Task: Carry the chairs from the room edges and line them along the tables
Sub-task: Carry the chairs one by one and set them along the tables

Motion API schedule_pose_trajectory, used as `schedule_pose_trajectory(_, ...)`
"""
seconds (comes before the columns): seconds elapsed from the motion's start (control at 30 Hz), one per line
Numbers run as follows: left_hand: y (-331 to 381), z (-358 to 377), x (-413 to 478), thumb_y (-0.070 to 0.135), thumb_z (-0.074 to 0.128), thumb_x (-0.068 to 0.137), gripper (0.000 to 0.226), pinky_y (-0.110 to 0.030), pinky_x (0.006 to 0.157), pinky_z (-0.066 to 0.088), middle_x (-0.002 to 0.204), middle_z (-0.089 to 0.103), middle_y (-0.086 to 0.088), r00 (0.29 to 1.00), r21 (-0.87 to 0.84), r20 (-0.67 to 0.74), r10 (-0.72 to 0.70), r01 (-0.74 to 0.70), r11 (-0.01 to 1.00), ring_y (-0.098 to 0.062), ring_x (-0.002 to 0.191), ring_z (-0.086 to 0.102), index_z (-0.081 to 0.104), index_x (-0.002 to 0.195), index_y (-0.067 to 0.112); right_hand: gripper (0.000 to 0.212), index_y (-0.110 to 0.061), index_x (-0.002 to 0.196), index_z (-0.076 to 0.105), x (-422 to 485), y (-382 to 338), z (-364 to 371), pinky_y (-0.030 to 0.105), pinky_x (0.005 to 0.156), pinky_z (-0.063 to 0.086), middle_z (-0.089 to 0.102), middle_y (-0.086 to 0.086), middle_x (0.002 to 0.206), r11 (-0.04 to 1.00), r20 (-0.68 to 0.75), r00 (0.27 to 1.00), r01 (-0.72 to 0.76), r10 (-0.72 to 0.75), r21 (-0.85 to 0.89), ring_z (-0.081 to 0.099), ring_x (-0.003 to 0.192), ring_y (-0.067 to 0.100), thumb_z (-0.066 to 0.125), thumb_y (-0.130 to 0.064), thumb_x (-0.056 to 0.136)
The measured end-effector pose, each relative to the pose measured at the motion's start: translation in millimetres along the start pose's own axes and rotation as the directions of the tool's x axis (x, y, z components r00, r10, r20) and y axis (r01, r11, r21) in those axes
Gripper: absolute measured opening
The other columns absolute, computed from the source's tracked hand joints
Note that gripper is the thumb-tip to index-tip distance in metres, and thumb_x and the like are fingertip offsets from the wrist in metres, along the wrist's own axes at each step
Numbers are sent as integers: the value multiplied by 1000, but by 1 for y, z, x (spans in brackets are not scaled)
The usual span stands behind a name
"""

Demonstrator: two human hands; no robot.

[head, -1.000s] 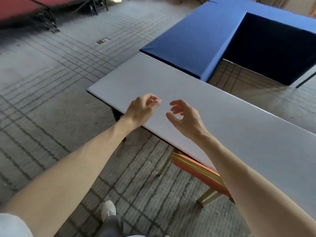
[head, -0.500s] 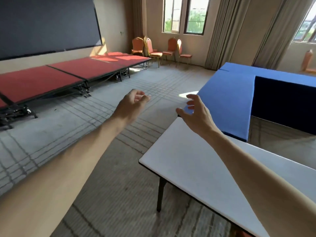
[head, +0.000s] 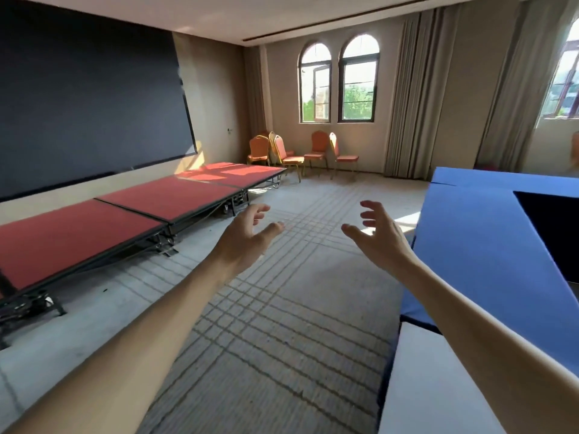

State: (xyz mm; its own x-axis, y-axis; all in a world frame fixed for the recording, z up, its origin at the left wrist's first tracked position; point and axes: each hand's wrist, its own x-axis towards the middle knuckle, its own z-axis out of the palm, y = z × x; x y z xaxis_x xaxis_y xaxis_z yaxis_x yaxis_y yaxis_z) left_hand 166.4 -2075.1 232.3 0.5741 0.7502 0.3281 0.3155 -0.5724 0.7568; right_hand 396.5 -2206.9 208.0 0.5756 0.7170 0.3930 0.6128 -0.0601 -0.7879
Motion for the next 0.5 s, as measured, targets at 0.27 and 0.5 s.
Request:
schedule_pose_trajectory(0.27, -117, -66, 172, 61, 57, 85, 60, -33, 93, 37, 140, 51, 5, 997, -65, -64, -47, 43, 997, -8, 126, 46, 46, 138, 35, 65, -27, 141, 41, 164, -9, 133, 40, 99, 46, 56, 0, 131, 999, 42, 999, 11, -9, -45, 53, 120, 16, 71, -44, 86)
schedule_pose_trajectory(0.5, -231, -103, 348, 66, 55, 78, 66, -41, 105, 41, 135, 53, 5, 998, -132, -60, -18, 10, 991, -11, 125, 48, 48, 135, 33, 64, -24, 141, 41, 329, 7, 261, 36, 96, 46, 53, 3, 132, 1000, 64, 998, 11, -10, -22, 51, 120, 18, 72, -40, 88)
